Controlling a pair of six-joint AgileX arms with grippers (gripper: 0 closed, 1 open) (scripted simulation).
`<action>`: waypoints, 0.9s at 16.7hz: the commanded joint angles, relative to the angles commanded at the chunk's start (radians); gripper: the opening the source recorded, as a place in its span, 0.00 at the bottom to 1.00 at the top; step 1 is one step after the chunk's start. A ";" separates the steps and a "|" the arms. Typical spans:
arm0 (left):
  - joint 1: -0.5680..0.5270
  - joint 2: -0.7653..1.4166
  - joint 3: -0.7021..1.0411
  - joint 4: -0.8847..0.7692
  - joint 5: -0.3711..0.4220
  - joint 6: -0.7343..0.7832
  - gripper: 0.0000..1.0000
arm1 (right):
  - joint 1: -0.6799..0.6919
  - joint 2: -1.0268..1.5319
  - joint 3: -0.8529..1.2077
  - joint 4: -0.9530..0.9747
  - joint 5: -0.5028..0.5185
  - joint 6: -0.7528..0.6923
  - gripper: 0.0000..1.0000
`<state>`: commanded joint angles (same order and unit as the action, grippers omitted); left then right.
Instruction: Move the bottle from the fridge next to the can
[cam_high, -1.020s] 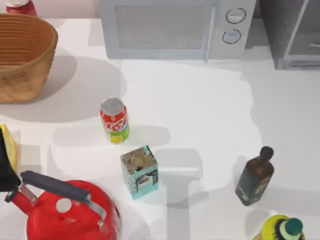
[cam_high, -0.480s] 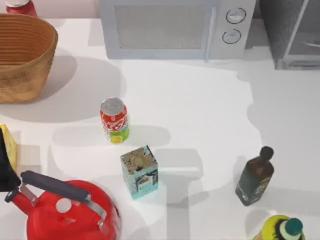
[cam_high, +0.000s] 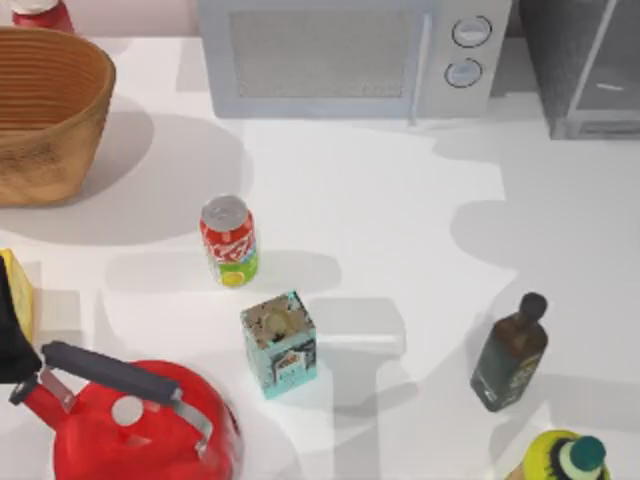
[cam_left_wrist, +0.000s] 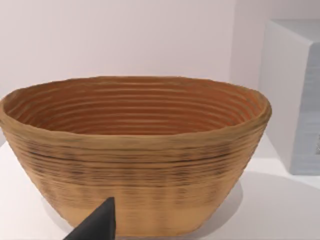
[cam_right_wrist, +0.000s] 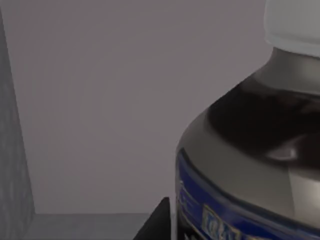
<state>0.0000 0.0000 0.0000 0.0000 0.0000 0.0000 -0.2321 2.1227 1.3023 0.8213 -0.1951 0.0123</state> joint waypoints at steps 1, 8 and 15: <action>0.000 0.000 0.000 0.000 0.000 0.000 1.00 | 0.000 0.000 0.000 0.000 0.000 0.000 0.00; 0.000 0.000 0.000 0.000 0.000 0.000 1.00 | -0.020 -0.093 -0.148 0.048 -0.025 0.001 0.00; 0.000 0.000 0.000 0.000 0.000 0.000 1.00 | -0.074 -0.341 -0.514 0.162 -0.082 0.003 0.00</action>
<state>0.0000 0.0000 0.0000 0.0000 0.0000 0.0000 -0.3059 1.7813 0.7887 0.9830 -0.2767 0.0153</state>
